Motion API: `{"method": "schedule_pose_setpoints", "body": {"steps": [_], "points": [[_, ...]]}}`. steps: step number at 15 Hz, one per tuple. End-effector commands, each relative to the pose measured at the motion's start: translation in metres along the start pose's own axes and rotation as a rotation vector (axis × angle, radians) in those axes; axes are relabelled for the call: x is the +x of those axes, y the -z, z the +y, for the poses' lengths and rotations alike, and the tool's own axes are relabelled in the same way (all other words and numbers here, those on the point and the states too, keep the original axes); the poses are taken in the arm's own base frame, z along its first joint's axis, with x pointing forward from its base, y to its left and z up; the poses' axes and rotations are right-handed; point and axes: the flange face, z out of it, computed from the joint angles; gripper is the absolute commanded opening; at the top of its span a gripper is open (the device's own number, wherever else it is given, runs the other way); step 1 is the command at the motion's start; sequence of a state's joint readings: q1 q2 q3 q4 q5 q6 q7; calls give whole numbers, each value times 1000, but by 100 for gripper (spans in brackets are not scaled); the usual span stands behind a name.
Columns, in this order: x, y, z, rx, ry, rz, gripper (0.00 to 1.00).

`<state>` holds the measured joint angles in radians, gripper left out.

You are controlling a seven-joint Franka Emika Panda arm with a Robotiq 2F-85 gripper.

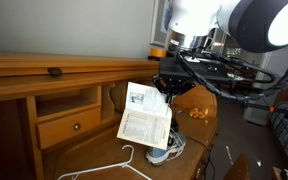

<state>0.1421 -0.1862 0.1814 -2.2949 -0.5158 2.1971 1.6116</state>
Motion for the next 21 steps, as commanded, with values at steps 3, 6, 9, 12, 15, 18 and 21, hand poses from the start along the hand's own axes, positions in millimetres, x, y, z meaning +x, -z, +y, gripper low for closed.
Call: {"method": "schedule_pose_setpoints", "body": {"steps": [3,6,9,12,15,18,21], "points": [[16,8,34,-7,-120,11,0],[28,8,47,-5,-173,16,0],[40,4,58,-13,-213,15,0],[50,-5,67,-23,-239,4,0],[54,-9,69,-24,-256,-7,0],[53,-1,68,-7,-247,5,0],[45,9,63,10,-220,17,0]]}}
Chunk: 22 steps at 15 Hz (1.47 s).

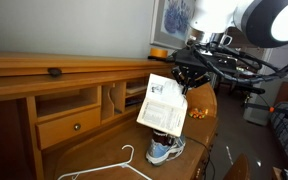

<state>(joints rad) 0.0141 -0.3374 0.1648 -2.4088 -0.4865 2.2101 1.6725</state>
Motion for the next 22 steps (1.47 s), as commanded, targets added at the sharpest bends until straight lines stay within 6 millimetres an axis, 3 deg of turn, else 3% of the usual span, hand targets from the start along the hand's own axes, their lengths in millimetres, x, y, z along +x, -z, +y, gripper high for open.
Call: {"method": "schedule_pose_setpoints", "body": {"steps": [1,9,22], "points": [[-10,17,3,44,12,-2,0],[-29,24,-5,65,70,-1,0],[-26,7,-12,107,107,-28,0]]}}
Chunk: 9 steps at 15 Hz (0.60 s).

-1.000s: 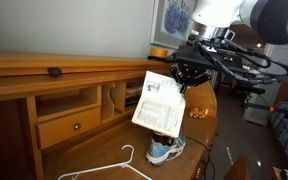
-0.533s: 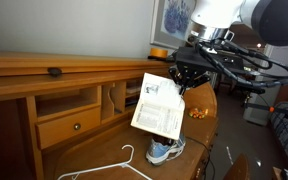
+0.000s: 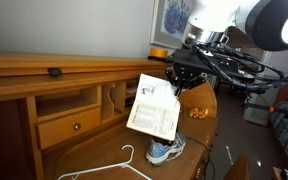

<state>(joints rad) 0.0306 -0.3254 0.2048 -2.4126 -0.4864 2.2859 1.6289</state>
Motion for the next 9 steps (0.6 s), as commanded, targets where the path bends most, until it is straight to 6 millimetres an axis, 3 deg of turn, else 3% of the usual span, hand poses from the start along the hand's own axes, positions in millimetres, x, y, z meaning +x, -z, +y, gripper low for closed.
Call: {"method": "schedule_pose_setpoints", "body": {"steps": [1,9], "points": [[3,-5,1,24,5,-25,0],[17,-18,15,-13,-43,-49,0]]}}
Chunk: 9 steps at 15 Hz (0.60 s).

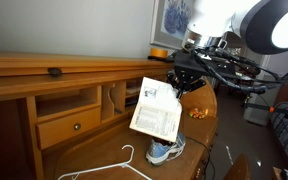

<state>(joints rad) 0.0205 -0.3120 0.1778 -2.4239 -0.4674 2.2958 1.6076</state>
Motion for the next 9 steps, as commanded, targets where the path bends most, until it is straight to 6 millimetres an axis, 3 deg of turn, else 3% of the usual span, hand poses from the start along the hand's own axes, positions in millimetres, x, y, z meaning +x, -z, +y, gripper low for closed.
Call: {"method": "schedule_pose_setpoints", "body": {"steps": [1,9], "points": [[11,-3,11,9,-36,-24,0],[38,-27,25,-41,-112,-26,0]]}}
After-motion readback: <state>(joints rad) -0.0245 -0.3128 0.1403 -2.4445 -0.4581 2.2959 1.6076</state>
